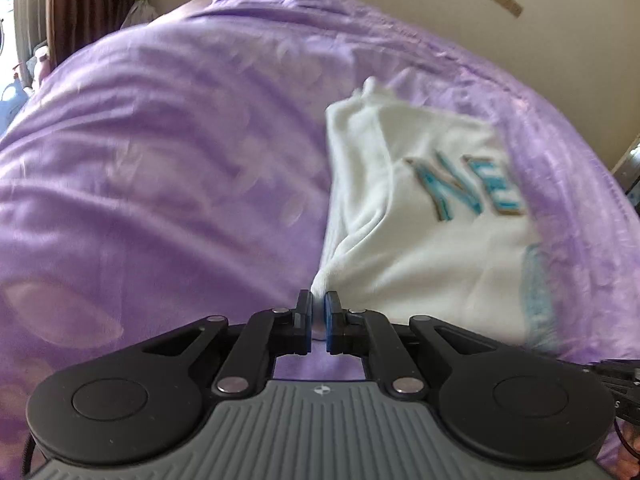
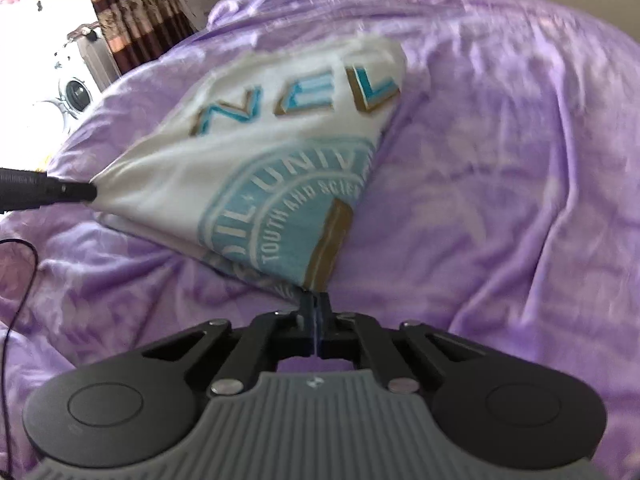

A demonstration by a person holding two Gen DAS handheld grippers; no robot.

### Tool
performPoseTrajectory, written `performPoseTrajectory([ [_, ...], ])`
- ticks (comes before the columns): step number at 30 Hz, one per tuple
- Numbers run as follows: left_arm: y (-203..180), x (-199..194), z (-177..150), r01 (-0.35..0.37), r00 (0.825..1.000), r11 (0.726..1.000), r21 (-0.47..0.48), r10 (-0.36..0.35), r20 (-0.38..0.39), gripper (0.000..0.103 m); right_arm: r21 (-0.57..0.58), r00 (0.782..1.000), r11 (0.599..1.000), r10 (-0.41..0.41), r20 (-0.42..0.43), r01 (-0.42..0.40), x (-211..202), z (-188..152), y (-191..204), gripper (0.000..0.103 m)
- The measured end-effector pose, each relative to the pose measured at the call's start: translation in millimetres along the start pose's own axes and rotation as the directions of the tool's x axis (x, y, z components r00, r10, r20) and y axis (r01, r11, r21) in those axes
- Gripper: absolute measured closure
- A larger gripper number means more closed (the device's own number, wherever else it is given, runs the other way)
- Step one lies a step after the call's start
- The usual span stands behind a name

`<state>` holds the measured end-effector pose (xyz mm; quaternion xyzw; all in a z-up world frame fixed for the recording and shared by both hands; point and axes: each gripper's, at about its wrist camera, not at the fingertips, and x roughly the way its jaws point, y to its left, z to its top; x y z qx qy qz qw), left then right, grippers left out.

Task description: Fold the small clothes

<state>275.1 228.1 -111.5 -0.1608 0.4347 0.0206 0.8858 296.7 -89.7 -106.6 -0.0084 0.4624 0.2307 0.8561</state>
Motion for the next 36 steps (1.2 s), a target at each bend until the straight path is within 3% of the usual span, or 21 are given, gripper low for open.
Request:
performPoseTrajectory([
  [2,4.0,11.5,-2.5,0.001,0.999,1.000,-0.015,-0.002,-0.033,0.097,-0.005,0.999,0.999,-0.037,-0.014,0.037,11.2,-8.3,-3.5,0.103],
  [8,3.0,4.7,4.9,0.001,0.990,1.000,0.006,0.000,-0.140,0.094,0.019,1.000,1.000,-0.022,-0.015,0.022,9.2,-9.0,-6.8,0.103],
  [13,-0.9,-23.2,13.9,0.002,0.997,0.999,0.052,0.001,-0.073,0.086,0.057,0.999,0.998,-0.002,0.043,-0.001,-7.7,-1.2,-12.2,0.099],
  [16,0.8,-32.7,27.5,0.025,1.000,0.999,0.030,-0.024,-0.012,0.064,0.125,0.996,0.991,0.026,0.090,-0.037,-15.9,5.4,-20.1,0.074],
  [18,0.8,-30.1,38.9,0.054,0.998,0.998,0.012,-0.055,0.015,0.048,0.162,0.991,0.985,0.044,0.126,-0.065,-19.6,11.3,-24.5,0.072],
  [20,-1.2,-18.3,51.5,0.086,0.996,0.996,-0.002,-0.086,0.031,0.041,0.197,0.985,0.977,0.054,0.163,-0.086,-20.6,21.1,-27.8,0.060],
  [25,2.7,22.2,74.6,0.149,0.988,0.986,-0.077,-0.145,0.057,0.034,0.309,0.969,0.929,0.144,0.203,-0.203,-0.7,46.8,-45.7,0.048],
  [27,7.5,40.5,83.9,0.139,0.989,0.984,-0.111,-0.133,0.061,0.034,0.352,0.962,0.904,0.180,0.206,-0.245,13.0,57.1,-55.2,0.048],
  [30,14.0,64.6,97.0,0.184,0.983,0.974,-0.131,-0.179,0.051,0.034,0.405,0.953,0.868,0.222,0.204,-0.289,35.9,73.9,-70.4,0.048],
  [36,24.8,117.3,112.2,0.307,0.948,0.919,-0.246,-0.317,-0.002,0.033,0.478,0.938,0.808,0.274,0.210,-0.343,78.6,103.5,-94.9,0.049],
])
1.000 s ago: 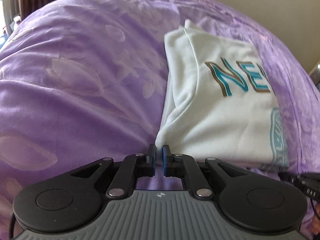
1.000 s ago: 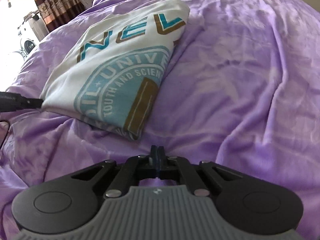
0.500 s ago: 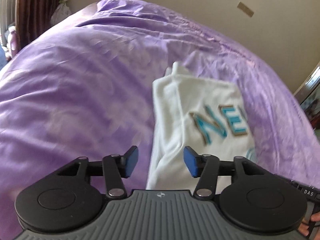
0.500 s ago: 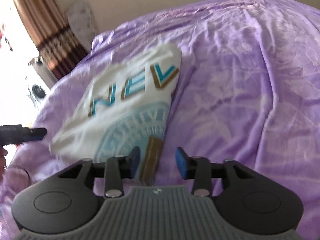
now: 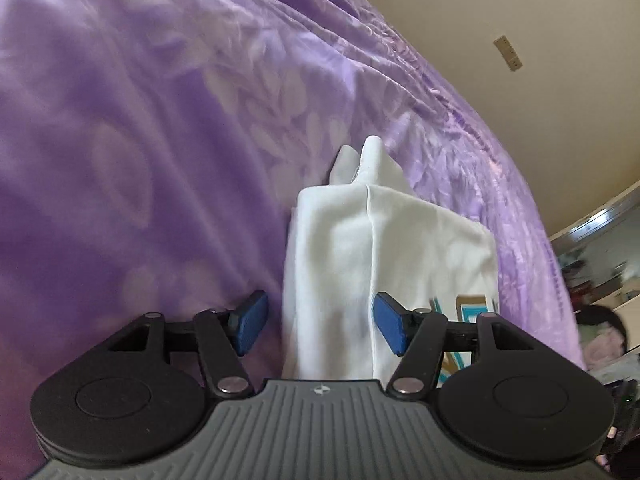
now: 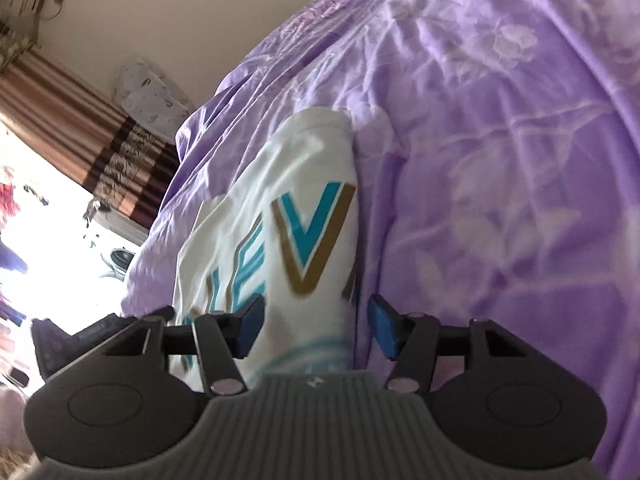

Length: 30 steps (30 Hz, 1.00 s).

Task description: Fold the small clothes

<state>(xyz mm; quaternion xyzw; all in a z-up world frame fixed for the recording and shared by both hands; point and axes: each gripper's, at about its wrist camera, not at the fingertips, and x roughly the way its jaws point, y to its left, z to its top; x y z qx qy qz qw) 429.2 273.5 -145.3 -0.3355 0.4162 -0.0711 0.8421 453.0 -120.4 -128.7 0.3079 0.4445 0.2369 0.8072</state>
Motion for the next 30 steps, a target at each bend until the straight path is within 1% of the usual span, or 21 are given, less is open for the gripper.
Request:
performPoseTrajectory([
  [2,5.7,9.7,2.3,0.043,0.999,0.999,-0.027,-0.042,0.011,0.033,0.030,0.999,0.999,0.039,-0.006,-0.039,12.1,7.9,-7.1,0.049],
  [4,9.9,18.0,5.1,0.070,0.997,0.996,-0.057,-0.069,0.019,0.033,0.064,0.997,0.995,0.077,-0.013,-0.076,24.0,14.7,-15.9,0.050],
  [5,10.8,21.2,7.2,0.079,0.997,0.995,-0.068,-0.078,0.015,0.035,0.080,0.996,0.993,0.093,-0.015,-0.092,29.7,17.8,-19.7,0.052],
  [6,11.0,22.5,9.0,0.086,0.996,0.994,-0.072,-0.085,0.015,0.043,0.098,0.994,0.990,0.108,-0.014,-0.106,34.8,20.3,-23.6,0.054],
  [7,10.7,22.5,11.0,0.080,0.997,0.994,-0.077,-0.078,0.018,0.049,0.122,0.992,0.985,0.124,-0.014,-0.122,40.4,23.1,-27.9,0.058],
  [8,11.1,23.3,13.0,0.083,0.997,0.992,-0.090,-0.082,0.011,0.059,0.140,0.991,0.982,0.133,-0.015,-0.130,44.4,24.6,-30.7,0.065],
  [9,12.1,22.8,14.1,0.092,0.996,0.990,-0.105,-0.092,0.006,0.068,0.156,0.990,0.978,0.139,-0.016,-0.135,48.4,26.9,-32.8,0.070],
  [10,11.1,21.8,14.7,0.092,0.996,0.989,-0.116,-0.091,0.006,0.070,0.158,0.990,0.978,0.142,-0.018,-0.138,50.8,29.0,-33.1,0.076],
  [11,8.1,19.1,14.5,0.084,0.996,0.990,-0.116,-0.084,0.011,0.076,0.147,0.990,0.980,0.141,-0.019,-0.137,51.6,30.2,-30.8,0.080],
  [12,2.0,15.0,13.2,0.069,0.998,0.992,-0.103,-0.067,0.023,0.080,0.127,0.990,0.983,0.140,-0.017,-0.137,50.6,30.8,-27.0,0.082],
  [14,-17.4,4.8,8.5,0.030,0.997,0.999,-0.039,-0.028,0.066,0.082,0.081,0.991,0.987,0.137,-0.004,-0.136,46.8,31.5,-17.9,0.088],
  [17,-44.9,-14.2,0.9,0.002,0.993,0.999,0.046,-0.007,0.120,0.083,-0.003,0.993,0.993,0.117,0.021,-0.117,34.8,31.6,4.0,0.091],
  [20,-72.3,-40.7,-8.9,-0.037,0.984,0.992,0.123,0.015,0.175,0.083,-0.079,0.993,0.991,0.110,0.052,-0.106,17.1,29.9,30.0,0.093],
  [24,-109.5,-87.7,-26.1,-0.059,0.972,0.975,0.214,0.007,0.236,0.084,-0.125,0.987,0.985,0.133,0.091,-0.121,-17.1,23.8,57.0,0.093],
  [30,-160.3,-153.3,-56.8,-0.064,0.954,0.957,0.284,-0.025,0.299,0.084,-0.193,0.970,0.969,0.186,0.154,-0.155,-92.4,6.8,92.9,0.094],
])
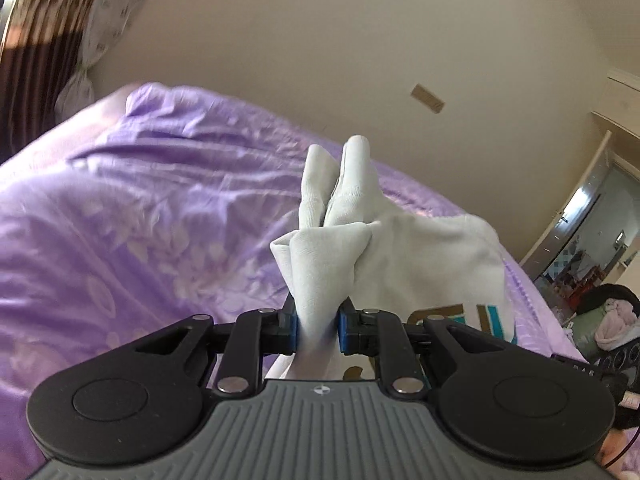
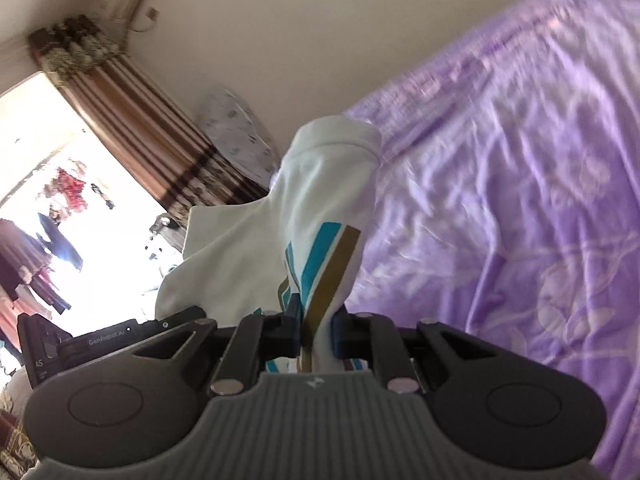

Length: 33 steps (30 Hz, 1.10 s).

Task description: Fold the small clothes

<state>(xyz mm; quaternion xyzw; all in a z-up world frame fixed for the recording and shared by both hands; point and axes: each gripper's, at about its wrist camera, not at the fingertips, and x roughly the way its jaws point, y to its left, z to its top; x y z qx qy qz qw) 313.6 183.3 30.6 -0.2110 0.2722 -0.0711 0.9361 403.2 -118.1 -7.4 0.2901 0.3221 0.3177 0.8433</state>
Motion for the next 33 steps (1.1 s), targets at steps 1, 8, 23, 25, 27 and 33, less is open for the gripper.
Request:
performPoseTrajectory([
  [1,-8.4,-11.9,-0.6,0.006,1.000,1.000,0.010,-0.007,0.014,0.084,-0.012,1.000,1.000,0.008,0.016,-0.008,-16.6,-0.8,9.1,0.094],
  [8,-58.9,-87.0,-15.4,0.059,0.997,0.996,0.062,-0.062,0.053,0.084,-0.070,0.996,0.997,0.029,0.090,-0.022,-121.0,-15.2,59.8,0.094],
  [23,-59.5,-71.4,-85.2,0.013,0.999,0.998,0.063,-0.010,-0.048,0.084,0.029,0.995,0.999,-0.045,0.094,0.043,-178.4,-86.8,25.1,0.094],
  [25,-53.8,-56.4,-88.2,-0.001,0.997,0.998,0.066,0.006,-0.074,0.084,0.039,0.995,0.997,-0.065,0.078,0.062,-165.7,-87.3,16.3,0.094],
  [27,-48.7,-44.1,-96.4,-0.010,0.995,0.996,0.084,0.018,-0.097,0.084,0.036,0.994,0.995,-0.091,0.062,0.089,-151.4,-88.5,7.2,0.094],
  [33,-19.4,6.4,-106.3,-0.027,0.981,0.998,0.057,0.038,-0.192,0.084,0.048,0.989,0.988,-0.149,-0.011,0.149,-110.9,-93.5,-27.1,0.094],
])
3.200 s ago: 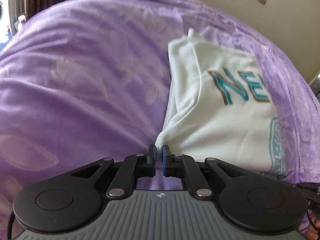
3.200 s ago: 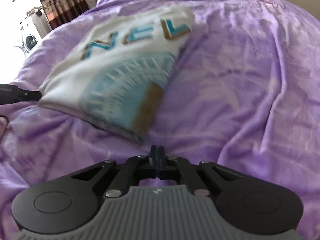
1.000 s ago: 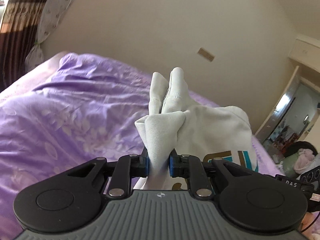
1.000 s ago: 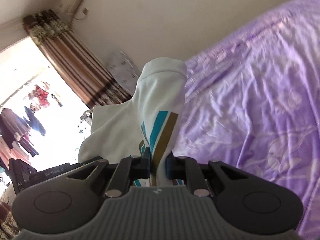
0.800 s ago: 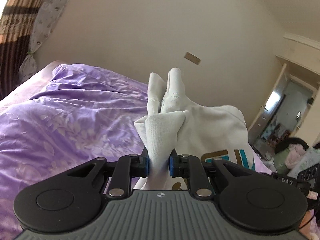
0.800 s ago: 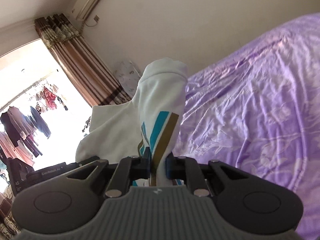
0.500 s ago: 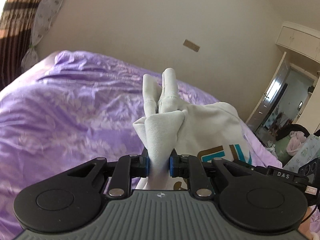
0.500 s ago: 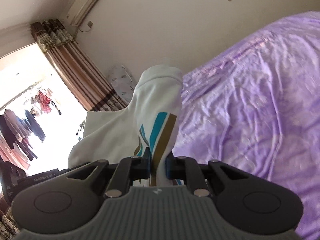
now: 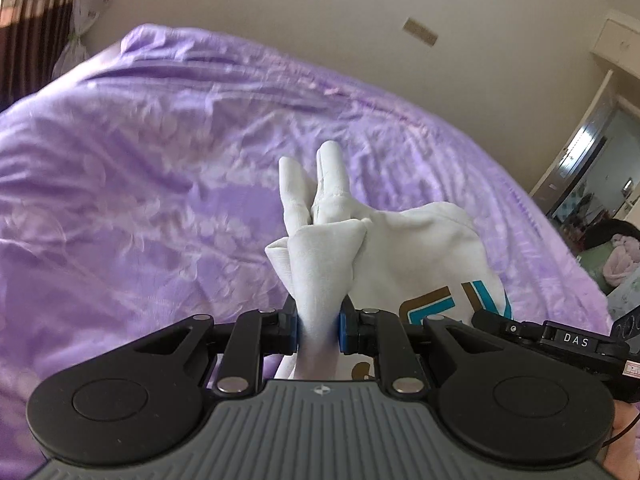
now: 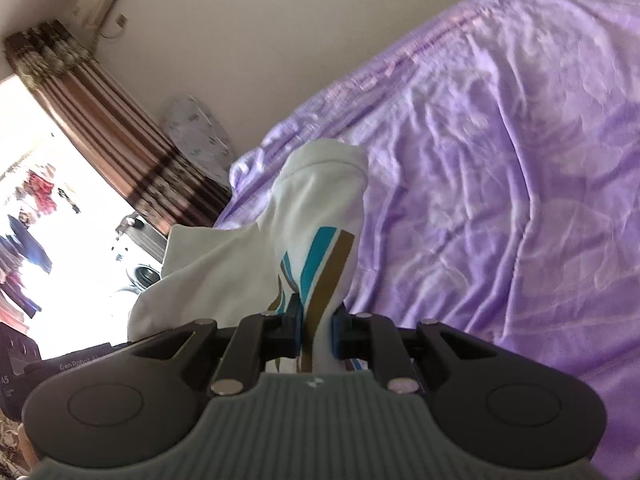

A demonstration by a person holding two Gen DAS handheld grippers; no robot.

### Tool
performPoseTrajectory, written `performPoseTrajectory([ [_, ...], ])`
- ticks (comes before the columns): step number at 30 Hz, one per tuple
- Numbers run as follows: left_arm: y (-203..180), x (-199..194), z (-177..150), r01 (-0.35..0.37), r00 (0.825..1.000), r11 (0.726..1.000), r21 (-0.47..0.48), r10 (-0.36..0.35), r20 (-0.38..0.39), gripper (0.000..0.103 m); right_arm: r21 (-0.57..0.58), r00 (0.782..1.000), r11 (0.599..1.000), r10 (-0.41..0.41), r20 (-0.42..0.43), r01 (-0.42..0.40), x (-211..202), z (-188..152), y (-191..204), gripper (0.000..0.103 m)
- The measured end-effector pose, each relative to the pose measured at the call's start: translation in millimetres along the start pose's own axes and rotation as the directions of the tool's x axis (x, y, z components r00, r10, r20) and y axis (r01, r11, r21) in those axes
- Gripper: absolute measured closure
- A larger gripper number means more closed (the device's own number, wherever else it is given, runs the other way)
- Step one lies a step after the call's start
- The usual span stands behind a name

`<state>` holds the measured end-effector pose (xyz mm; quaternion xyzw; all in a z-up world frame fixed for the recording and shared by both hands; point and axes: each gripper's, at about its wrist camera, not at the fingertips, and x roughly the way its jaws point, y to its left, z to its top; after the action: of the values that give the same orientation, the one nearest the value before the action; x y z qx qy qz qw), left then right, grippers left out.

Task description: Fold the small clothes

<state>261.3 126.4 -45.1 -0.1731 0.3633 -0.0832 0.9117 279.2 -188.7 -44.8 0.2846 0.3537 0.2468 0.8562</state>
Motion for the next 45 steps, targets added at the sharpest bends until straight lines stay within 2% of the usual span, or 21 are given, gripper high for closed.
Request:
performPoseTrajectory([
  [5,18.3,38.1,2.0,-0.011,0.998,1.000,0.004,0.011,-0.061,0.084,-0.009,0.996,0.998,-0.069,-0.052,0.069,40.6,1.6,-18.8,0.094],
  [11,52.4,74.4,-5.8,-0.025,0.992,0.998,-0.056,0.018,-0.126,0.083,0.035,0.984,0.990,-0.133,-0.115,0.138,77.1,1.3,-53.3,0.093],
  [16,70.7,89.9,-14.3,-0.017,0.986,0.996,-0.090,0.001,-0.167,0.081,0.045,0.973,0.984,-0.164,-0.161,0.173,95.4,-1.3,-70.9,0.093],
  [19,71.4,88.8,-12.3,-0.015,0.984,0.995,-0.097,-0.003,-0.177,0.076,0.039,0.967,0.980,-0.184,-0.177,0.194,99.5,-2.2,-73.3,0.093],
  [21,69.8,84.5,-9.7,-0.027,0.982,0.995,-0.098,0.008,-0.189,0.069,0.037,0.964,0.978,-0.197,-0.180,0.207,97.0,-0.8,-70.0,0.088],
  [25,56.9,68.7,-6.5,-0.073,0.977,0.996,-0.057,0.060,-0.204,0.066,-0.094,0.941,0.954,-0.296,-0.167,0.283,88.0,-0.1,-45.0,0.073],
  [27,46.6,55.6,-6.2,-0.108,0.975,0.994,-0.012,0.104,-0.197,0.063,-0.154,0.930,0.938,-0.335,-0.155,0.312,79.8,-1.3,-32.4,0.071],
  [31,27.3,23.5,-12.4,-0.126,0.978,0.991,0.048,0.133,-0.160,0.061,-0.214,0.924,0.922,-0.355,-0.144,0.321,56.2,-6.3,-10.2,0.071],
  [34,7.3,0.5,-23.0,-0.142,0.978,0.984,0.112,0.157,-0.140,0.061,-0.295,0.911,0.890,-0.394,-0.121,0.346,38.3,-16.5,10.0,0.071],
  [38,-18.0,-24.7,-45.4,-0.165,0.969,0.960,0.224,0.200,-0.144,0.061,-0.353,0.924,0.883,-0.366,-0.111,0.308,11.1,-35.3,33.9,0.071],
  [41,-28.2,-41.5,-64.9,-0.167,0.970,0.945,0.280,0.208,-0.125,0.061,-0.387,0.931,0.880,-0.343,-0.122,0.274,-7.1,-54.9,46.9,0.071],
  [45,-27.8,-54.3,-87.4,-0.147,0.975,0.948,0.283,0.188,-0.122,0.063,-0.438,0.940,0.869,-0.315,-0.130,0.231,-24.1,-83.3,61.9,0.071],
])
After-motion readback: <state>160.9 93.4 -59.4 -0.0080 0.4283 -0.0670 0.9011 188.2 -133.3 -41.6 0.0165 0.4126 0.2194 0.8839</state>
